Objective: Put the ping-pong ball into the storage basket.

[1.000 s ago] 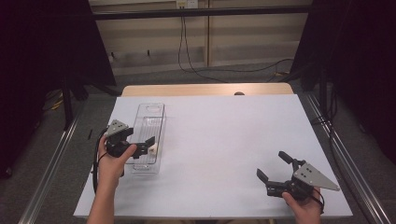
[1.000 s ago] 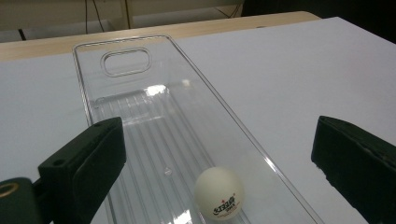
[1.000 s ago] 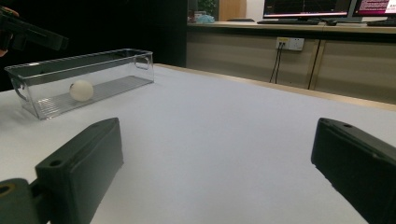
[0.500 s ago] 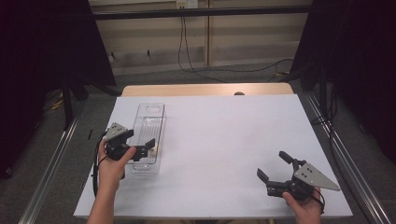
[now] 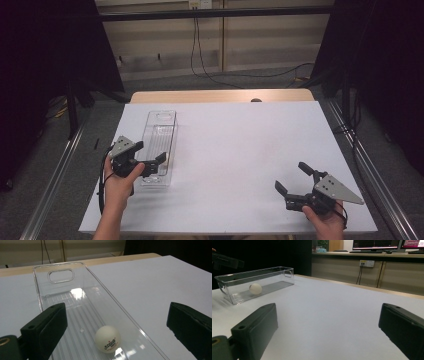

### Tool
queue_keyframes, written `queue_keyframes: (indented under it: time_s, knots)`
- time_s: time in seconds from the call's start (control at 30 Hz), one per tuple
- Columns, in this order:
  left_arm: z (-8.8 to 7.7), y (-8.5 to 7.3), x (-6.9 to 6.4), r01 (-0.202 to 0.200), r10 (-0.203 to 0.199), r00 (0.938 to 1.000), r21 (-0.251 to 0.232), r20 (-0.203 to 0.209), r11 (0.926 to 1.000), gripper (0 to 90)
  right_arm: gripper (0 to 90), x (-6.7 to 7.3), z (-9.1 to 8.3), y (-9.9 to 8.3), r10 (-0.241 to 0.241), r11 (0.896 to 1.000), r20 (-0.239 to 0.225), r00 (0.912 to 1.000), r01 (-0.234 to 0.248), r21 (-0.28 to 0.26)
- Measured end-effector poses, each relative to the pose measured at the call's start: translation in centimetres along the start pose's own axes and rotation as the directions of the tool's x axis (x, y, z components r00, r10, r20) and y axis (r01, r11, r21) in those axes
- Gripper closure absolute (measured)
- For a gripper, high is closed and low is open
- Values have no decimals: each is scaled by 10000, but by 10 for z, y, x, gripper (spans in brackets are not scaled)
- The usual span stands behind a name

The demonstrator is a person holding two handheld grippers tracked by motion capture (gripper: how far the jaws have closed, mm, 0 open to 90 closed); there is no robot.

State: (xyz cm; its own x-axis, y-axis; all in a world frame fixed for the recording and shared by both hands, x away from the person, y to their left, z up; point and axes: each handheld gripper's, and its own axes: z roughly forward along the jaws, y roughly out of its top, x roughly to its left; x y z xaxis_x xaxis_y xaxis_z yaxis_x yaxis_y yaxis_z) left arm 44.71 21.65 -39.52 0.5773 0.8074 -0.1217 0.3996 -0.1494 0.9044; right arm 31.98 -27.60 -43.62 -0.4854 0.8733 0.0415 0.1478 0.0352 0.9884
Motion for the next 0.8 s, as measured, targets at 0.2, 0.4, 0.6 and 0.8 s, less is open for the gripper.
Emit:
queue_keyframes:
  time_s: [0.2, 0.4, 0.6, 0.8]
  knots:
    - [-3, -5, -2, -102, 103, 9999, -77, 94, 9999, 33, 17, 0, 0, 0, -9, 10000, -35, 10000, 9, 19]
    - [-6, -9, -6, -248, 250, 9996, -115, 122, 9996, 33, 17, 0, 0, 0, -69, 10000, -46, 10000, 69, 28]
    - [-10, -15, -8, -399, 394, 9991, -370, -120, 9985, 33, 17, 0, 1, 0, -51, 10000, -40, 10000, 51, 16]
    - [-14, -18, -7, -434, 414, 9986, -639, -322, 9970, 34, 17, 0, 1, 0, -38, 10000, -73, 10000, 38, 30]
